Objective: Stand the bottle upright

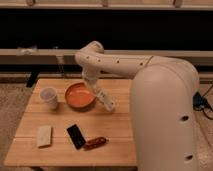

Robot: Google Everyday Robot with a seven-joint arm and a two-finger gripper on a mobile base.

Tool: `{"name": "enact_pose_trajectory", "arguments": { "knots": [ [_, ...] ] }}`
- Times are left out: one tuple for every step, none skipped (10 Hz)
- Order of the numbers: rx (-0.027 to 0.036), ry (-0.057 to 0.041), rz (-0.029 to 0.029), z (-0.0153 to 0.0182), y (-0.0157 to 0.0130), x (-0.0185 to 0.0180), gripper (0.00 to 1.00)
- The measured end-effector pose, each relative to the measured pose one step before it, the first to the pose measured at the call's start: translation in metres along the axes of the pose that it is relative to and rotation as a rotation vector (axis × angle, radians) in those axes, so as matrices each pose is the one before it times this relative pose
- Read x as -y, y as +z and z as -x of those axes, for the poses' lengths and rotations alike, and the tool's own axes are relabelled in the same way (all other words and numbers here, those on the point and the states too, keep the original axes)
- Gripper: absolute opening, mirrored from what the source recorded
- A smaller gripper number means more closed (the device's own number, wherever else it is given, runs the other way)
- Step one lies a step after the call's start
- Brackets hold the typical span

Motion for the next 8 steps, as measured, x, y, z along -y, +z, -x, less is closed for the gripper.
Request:
{"name": "enact_pose_trajectory", "arguments": {
  "knots": [
    [0.03537, -0.01966, 0.02002, -0.00017, -0.00370, 0.00011, 0.00],
    [0.02999, -0.01527, 0.01476, -0.00131, -0.00274, 0.00043, 0.00],
    [0.04462, -0.01972, 0.02091, -0.00217, -0.00398, -0.00021, 0.00],
    [0.03555, -0.01800, 0.01275, -0.00090, -0.00335, -0.00079, 0.00],
    [0.02602, -0.01794, 0.01032, -0.00017, -0.00152, -0.00184, 0.00],
    [0.03140, -0.01787, 0.00985, -0.00106, -0.00228, -0.00119, 0.00],
    [0.02422, -0.00727, 0.00672, -0.00079, -0.00163, -0.00069, 0.00],
    [0.02108, -0.00235, 0.00335, -0.00177, -0.00155, 0.00012, 0.00]
  ]
}}
